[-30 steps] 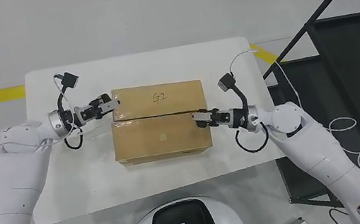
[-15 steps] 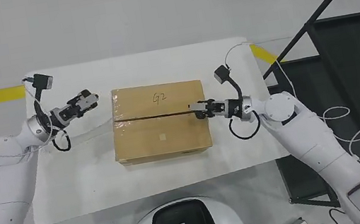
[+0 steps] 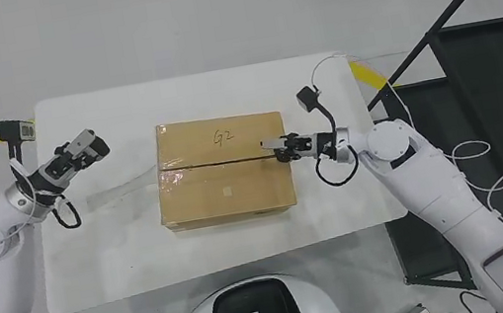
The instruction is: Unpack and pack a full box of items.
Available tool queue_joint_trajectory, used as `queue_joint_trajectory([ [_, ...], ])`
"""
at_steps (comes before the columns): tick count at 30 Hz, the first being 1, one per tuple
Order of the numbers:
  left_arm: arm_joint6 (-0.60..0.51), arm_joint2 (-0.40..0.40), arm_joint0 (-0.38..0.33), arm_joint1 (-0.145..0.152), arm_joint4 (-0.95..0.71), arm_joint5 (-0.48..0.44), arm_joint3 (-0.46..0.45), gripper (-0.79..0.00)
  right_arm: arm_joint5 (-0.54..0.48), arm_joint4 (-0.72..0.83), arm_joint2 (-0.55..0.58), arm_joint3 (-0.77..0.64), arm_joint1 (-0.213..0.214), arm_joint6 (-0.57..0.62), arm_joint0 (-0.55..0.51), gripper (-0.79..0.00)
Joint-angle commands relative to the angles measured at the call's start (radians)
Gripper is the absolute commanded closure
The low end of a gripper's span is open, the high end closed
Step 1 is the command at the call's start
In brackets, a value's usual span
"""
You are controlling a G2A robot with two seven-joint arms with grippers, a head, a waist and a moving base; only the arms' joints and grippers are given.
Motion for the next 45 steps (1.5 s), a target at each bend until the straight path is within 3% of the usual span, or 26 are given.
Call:
queue_joint_trajectory([
  [1, 0.001, -0.001, 0.008, 0.000, -0.005, 0.003, -0.006, -0.785, 0.024, -0.009, -0.002, -0.005, -0.001, -0.003, 0.002, -0.785],
  [19, -0.002, -0.002, 0.012, 0.000, -0.013, 0.007, -0.008, -0.785, 0.050, -0.003, -0.009, -0.010, -0.006, -0.007, 0.004, -0.785],
  [22, 0.093, 0.001, 0.014, -0.004, 0.011, 0.044, -0.027, -0.785, 0.050, -0.003, -0.009, -0.010, -0.006, -0.007, 0.004, -0.785],
  [25, 0.219, 0.004, 0.035, -0.008, 0.046, 0.153, -0.061, -0.785, 0.050, -0.003, -0.009, -0.010, -0.006, -0.007, 0.004, -0.785],
  [31, 0.320, -0.026, 0.143, -0.015, -0.091, 0.231, -0.107, -0.785, 0.050, -0.003, -0.009, -0.010, -0.006, -0.007, 0.004, -0.785],
  [38, 0.414, -0.016, 0.247, -0.036, -0.210, 0.125, -0.091, -0.785, 0.050, -0.003, -0.009, -0.010, -0.006, -0.007, 0.004, -0.785],
  [45, 0.443, 0.019, 0.280, -0.055, -0.235, 0.043, -0.044, -0.785, 0.050, -0.003, -0.009, -0.010, -0.006, -0.007, 0.004, -0.785],
])
